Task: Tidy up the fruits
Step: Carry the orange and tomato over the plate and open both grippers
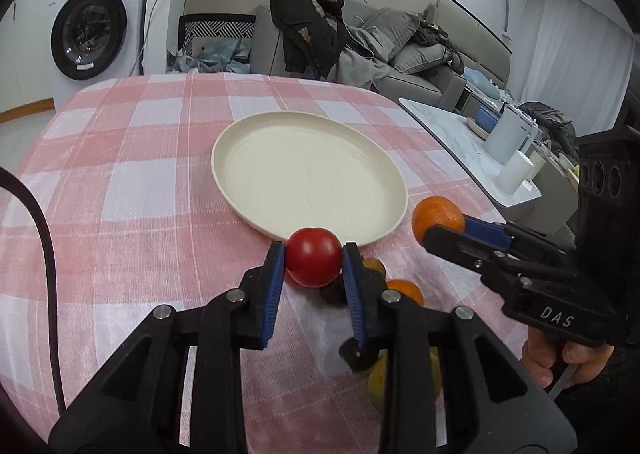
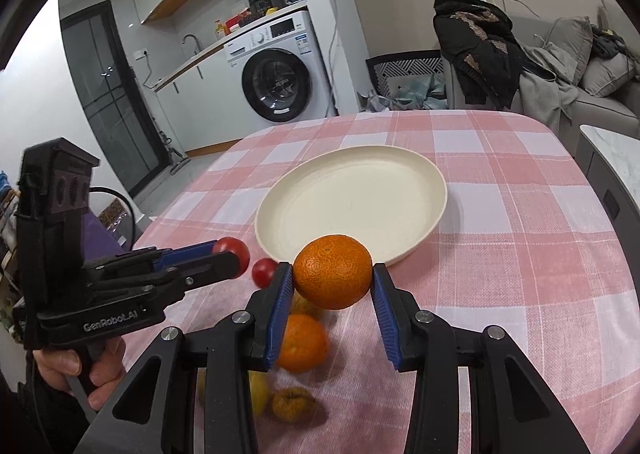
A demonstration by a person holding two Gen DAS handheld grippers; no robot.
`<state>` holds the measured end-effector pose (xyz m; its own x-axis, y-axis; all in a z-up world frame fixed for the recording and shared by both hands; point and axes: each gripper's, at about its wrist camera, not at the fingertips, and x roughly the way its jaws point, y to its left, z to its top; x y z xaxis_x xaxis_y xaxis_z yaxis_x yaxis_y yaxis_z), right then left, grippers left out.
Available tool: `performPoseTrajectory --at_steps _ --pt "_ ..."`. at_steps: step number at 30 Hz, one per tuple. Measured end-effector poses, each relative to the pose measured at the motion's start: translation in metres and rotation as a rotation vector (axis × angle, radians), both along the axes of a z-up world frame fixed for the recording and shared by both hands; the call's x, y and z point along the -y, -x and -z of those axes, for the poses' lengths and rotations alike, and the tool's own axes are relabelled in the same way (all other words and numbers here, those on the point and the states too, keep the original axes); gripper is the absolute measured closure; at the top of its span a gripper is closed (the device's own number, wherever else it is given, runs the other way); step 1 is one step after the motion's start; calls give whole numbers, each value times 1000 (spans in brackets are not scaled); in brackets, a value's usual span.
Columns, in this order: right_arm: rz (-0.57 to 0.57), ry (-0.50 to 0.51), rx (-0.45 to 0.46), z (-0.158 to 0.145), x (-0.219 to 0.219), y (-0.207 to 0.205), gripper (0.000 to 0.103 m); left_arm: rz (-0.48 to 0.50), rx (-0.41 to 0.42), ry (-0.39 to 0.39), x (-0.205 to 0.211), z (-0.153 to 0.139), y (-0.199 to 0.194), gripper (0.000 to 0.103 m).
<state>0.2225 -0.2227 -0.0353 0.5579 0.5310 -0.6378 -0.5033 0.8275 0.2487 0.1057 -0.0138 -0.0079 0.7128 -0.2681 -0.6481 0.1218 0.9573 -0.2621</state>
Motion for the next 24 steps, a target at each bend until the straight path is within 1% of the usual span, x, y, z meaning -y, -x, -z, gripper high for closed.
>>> performPoseTrajectory --at_steps 3,8,14,17,21,24 --pt "7 10 -14 4 -7 -9 63 -7 9 -37 6 -1 -12 77" --pt "16 15 -16 5 -11 -22 63 -14 10 -59 12 0 -31 77" --pt "31 42 -36 10 -12 -40 63 -20 3 -67 9 0 -58 77" --pt "45 52 -53 13 -13 -48 63 -33 -5 -83 8 5 -72 77" --pt "72 64 -68 16 -14 -53 63 -30 -17 -95 7 14 -81 77" --pt "78 84 -59 16 -17 -53 63 -43 -51 -71 2 22 -88 77"
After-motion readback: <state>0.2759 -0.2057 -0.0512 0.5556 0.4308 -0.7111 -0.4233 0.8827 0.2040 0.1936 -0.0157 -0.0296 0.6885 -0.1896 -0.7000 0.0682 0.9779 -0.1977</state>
